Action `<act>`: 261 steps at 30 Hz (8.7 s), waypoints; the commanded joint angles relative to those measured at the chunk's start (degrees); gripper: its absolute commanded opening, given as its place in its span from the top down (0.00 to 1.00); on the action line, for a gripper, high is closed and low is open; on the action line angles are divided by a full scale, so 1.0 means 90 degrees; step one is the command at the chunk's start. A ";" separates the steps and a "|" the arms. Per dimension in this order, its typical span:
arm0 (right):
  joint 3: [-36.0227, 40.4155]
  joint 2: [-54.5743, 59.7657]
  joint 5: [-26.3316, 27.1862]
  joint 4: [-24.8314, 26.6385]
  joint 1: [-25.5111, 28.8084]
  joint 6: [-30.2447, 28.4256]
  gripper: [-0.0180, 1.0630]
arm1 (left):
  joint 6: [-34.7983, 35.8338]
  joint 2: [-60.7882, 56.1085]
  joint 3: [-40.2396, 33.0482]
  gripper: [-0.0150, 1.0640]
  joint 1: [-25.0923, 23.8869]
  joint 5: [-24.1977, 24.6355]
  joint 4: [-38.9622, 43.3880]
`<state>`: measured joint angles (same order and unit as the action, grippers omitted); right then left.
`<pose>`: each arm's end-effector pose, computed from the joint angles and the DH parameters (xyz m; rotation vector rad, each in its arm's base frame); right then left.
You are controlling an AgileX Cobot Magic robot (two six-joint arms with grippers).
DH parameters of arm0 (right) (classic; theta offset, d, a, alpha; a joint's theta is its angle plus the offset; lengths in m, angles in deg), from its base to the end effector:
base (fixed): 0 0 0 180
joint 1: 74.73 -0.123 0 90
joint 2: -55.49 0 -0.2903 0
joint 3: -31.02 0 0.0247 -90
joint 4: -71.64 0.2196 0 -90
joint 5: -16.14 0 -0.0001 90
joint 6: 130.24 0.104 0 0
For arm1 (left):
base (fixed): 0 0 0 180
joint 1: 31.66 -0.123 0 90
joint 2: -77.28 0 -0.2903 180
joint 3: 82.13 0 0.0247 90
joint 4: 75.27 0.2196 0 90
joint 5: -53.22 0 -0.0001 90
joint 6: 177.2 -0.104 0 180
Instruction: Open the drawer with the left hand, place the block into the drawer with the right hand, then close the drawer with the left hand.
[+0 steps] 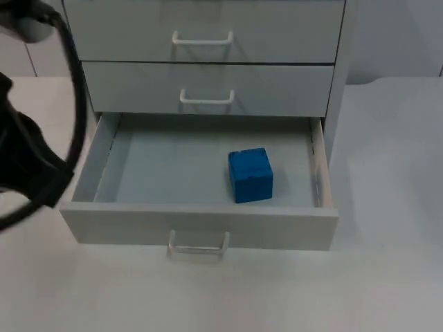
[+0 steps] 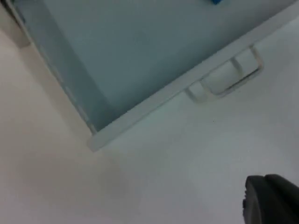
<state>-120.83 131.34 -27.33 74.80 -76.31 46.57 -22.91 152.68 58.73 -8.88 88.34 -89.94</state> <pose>0.2038 0.0096 0.2877 -0.0698 2.5719 0.0533 0.1694 -0.0876 0.2472 0.8624 2.4525 -0.2477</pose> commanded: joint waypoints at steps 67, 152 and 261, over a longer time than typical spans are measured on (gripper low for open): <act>0.0026 -0.0060 0.0325 0.0046 0.0043 -0.0077 0.24 | 0.9503 0.5123 0.0971 0.99 0.3197 -0.0455 1.2735; 0.0157 -0.0048 0.0449 0.0000 0.0043 -0.0136 0.24 | 0.8590 0.3458 0.0841 0.99 0.2230 -0.1827 0.8937; 0.2174 -0.7578 -0.2055 -0.0001 -0.0201 -0.0218 0.24 | 0.2690 -0.7529 -0.0965 0.99 -0.2613 0.3053 0.1630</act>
<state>-101.29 63.35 -46.53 74.97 -78.13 44.60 0.14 85.88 50.26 -32.51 114.54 -76.78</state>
